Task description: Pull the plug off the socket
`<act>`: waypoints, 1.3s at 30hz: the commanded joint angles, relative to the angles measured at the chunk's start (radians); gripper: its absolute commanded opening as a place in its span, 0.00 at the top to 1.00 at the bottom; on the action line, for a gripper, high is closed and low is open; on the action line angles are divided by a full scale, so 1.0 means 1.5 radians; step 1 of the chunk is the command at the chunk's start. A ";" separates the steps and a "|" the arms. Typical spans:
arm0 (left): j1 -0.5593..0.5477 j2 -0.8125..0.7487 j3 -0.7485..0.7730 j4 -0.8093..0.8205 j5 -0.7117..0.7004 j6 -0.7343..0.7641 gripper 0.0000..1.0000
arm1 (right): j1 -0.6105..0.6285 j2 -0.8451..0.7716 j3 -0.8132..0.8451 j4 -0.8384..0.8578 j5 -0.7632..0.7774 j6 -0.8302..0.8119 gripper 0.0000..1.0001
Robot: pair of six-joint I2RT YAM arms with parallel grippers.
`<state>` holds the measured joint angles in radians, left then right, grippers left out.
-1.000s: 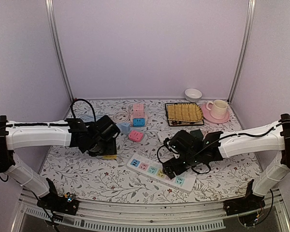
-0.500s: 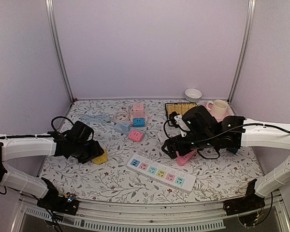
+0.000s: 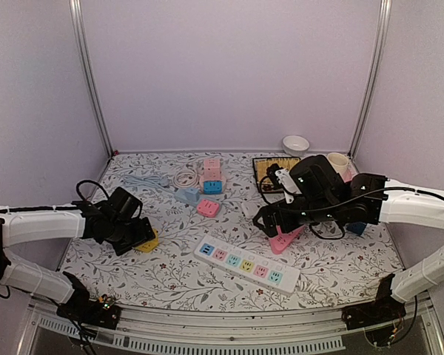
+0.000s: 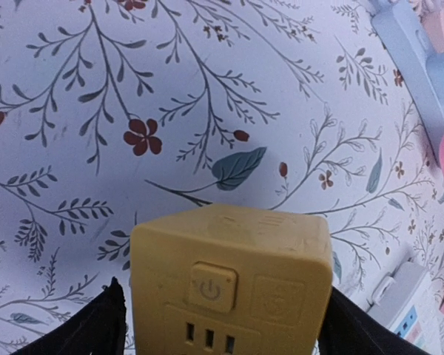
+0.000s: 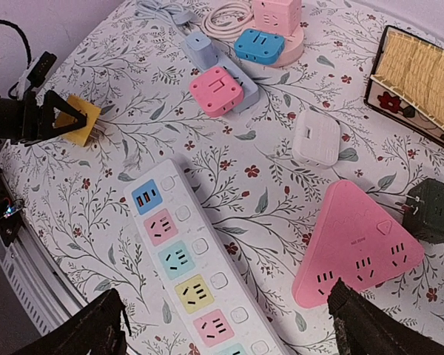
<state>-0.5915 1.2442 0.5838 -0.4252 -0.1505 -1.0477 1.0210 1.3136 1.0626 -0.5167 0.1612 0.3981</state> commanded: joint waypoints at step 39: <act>0.006 -0.132 0.028 -0.220 -0.114 -0.062 0.27 | -0.022 -0.002 -0.013 0.002 -0.024 -0.003 0.02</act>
<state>-0.5907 1.0626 0.6376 -0.7406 -0.3168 -1.1419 0.9936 1.3067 1.0588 -0.5163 0.1356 0.3801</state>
